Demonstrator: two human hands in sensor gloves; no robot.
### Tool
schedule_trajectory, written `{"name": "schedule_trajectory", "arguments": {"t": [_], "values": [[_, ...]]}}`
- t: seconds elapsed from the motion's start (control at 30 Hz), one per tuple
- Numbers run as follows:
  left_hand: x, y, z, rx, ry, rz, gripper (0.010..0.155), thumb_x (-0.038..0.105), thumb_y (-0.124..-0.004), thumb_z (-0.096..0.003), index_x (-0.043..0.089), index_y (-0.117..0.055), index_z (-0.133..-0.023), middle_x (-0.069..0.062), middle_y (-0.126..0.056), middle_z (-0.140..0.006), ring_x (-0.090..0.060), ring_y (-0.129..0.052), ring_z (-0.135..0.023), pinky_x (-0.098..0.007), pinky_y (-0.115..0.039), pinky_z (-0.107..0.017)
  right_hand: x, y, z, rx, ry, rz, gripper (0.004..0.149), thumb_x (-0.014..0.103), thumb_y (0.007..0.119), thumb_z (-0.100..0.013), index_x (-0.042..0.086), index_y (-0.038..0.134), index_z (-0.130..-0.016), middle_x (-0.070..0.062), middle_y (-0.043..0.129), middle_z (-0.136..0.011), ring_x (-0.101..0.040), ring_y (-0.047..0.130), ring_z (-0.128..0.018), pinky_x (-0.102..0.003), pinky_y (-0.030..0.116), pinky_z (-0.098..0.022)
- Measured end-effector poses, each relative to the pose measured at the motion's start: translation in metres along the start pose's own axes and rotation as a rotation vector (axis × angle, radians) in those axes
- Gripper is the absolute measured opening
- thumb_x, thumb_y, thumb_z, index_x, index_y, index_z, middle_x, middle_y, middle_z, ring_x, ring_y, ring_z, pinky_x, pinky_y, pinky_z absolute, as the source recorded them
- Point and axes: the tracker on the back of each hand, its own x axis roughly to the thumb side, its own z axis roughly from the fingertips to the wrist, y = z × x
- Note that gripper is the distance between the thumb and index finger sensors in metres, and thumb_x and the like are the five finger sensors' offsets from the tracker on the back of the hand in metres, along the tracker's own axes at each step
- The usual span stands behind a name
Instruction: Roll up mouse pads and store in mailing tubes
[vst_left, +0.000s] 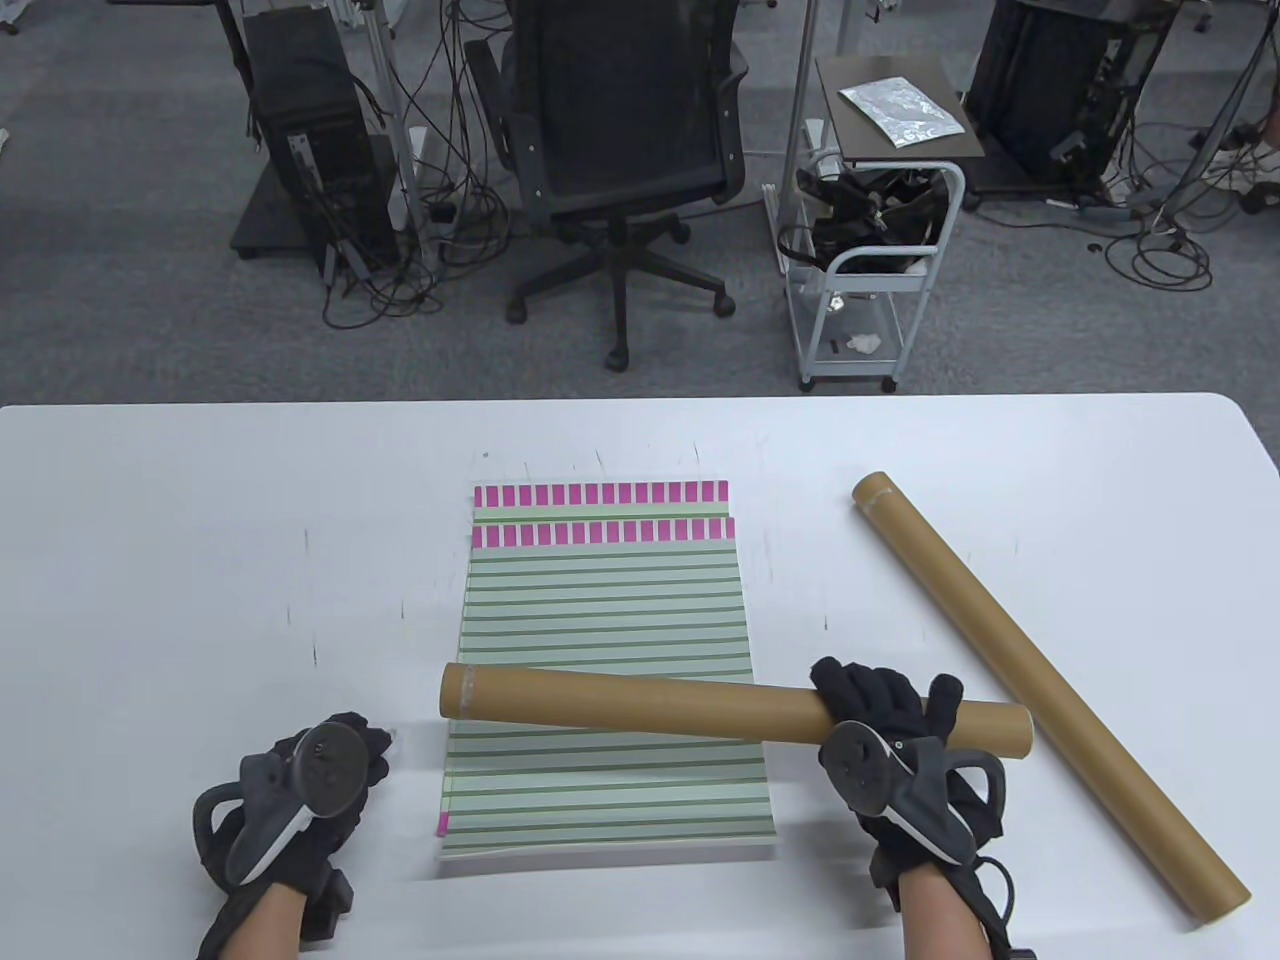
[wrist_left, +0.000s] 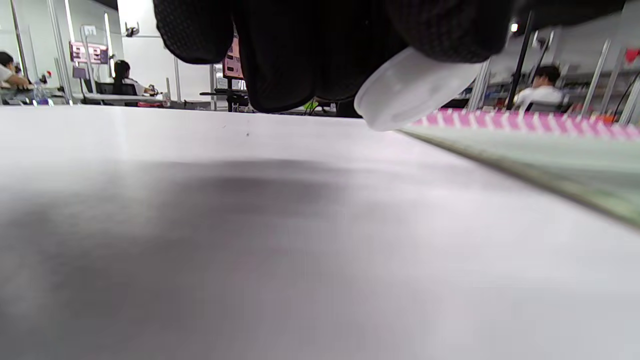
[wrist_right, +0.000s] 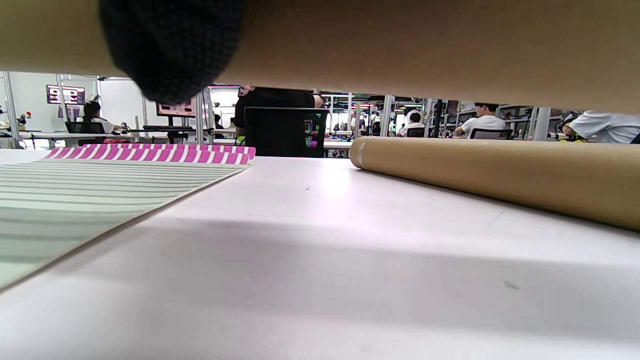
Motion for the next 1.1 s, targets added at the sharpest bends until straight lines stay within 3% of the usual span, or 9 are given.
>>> {"name": "schedule_trajectory", "arguments": {"t": [0.23, 0.47, 0.57, 0.67, 0.73, 0.97, 1.1], "values": [[-0.007, -0.012, -0.004, -0.152, 0.022, -0.016, 0.045, 0.044, -0.079, -0.0375, 0.038, -0.085, -0.082, 0.008, -0.082, -0.101, -0.020, -0.084, -0.095, -0.047, -0.069, -0.076, -0.004, 0.004, 0.000, 0.014, 0.023, -0.006, 0.079, 0.036, 0.083, -0.038, 0.037, 0.039, -0.104, 0.009, 0.052, -0.109, -0.026, 0.053, -0.103, -0.068, 0.028, -0.073], [-0.005, -0.011, -0.003, -0.151, 0.005, -0.022, 0.050, 0.048, -0.077, -0.0370, 0.037, -0.085, -0.085, 0.006, -0.081, -0.102, -0.023, -0.084, -0.096, -0.048, -0.070, -0.075, -0.004, 0.005, 0.000, 0.004, 0.019, -0.007, 0.079, 0.035, 0.083, -0.038, 0.038, 0.038, -0.103, 0.009, 0.050, -0.109, -0.025, 0.051, -0.103, -0.067, 0.026, -0.073], [-0.005, -0.002, -0.001, -0.086, -0.021, 0.062, 0.058, 0.055, -0.073, -0.0367, 0.038, -0.074, -0.092, 0.007, -0.072, -0.107, -0.021, -0.077, -0.100, -0.045, -0.067, -0.078, -0.004, 0.004, 0.000, 0.002, 0.034, -0.008, 0.079, 0.035, 0.083, -0.038, 0.037, 0.039, -0.104, 0.008, 0.051, -0.109, -0.027, 0.052, -0.102, -0.069, 0.029, -0.073], [0.002, 0.014, 0.006, 0.020, -0.078, 0.187, 0.062, 0.059, -0.070, -0.0372, 0.041, -0.066, -0.097, 0.009, -0.069, -0.109, -0.019, -0.074, -0.103, -0.043, -0.064, -0.081, -0.002, 0.001, 0.000, -0.025, 0.085, 0.076, 0.079, 0.040, 0.080, -0.040, 0.030, 0.038, -0.107, 0.000, 0.055, -0.108, -0.033, 0.062, -0.097, -0.076, 0.046, -0.067], [0.009, 0.020, 0.011, 0.054, -0.124, 0.230, 0.062, 0.061, -0.067, -0.0376, 0.043, -0.064, -0.097, 0.011, -0.067, -0.110, -0.018, -0.072, -0.104, -0.043, -0.063, -0.082, -0.005, 0.000, -0.001, -0.030, 0.132, 0.045, 0.079, 0.044, 0.076, -0.042, 0.026, 0.036, -0.109, -0.004, 0.058, -0.107, -0.035, 0.067, -0.091, -0.072, 0.055, -0.067], [0.022, 0.026, 0.018, 0.075, -0.217, 0.243, 0.063, 0.061, -0.065, -0.0383, 0.045, -0.060, -0.099, 0.013, -0.067, -0.110, -0.015, -0.072, -0.104, -0.042, -0.062, -0.083, -0.033, 0.007, 0.001, 0.034, 0.474, -0.057, 0.078, 0.043, 0.074, -0.045, 0.020, 0.038, -0.110, -0.013, 0.066, -0.103, -0.041, 0.074, -0.083, -0.066, 0.064, -0.063], [0.024, 0.025, 0.019, 0.064, -0.227, 0.252, 0.063, 0.061, -0.065, -0.0383, 0.045, -0.060, -0.099, 0.013, -0.067, -0.110, -0.016, -0.072, -0.104, -0.042, -0.062, -0.083, -0.046, 0.015, 0.003, 0.089, 0.551, -0.052, 0.078, 0.043, 0.075, -0.045, 0.020, 0.039, -0.110, -0.014, 0.066, -0.103, -0.041, 0.073, -0.083, -0.066, 0.063, -0.063]]}}
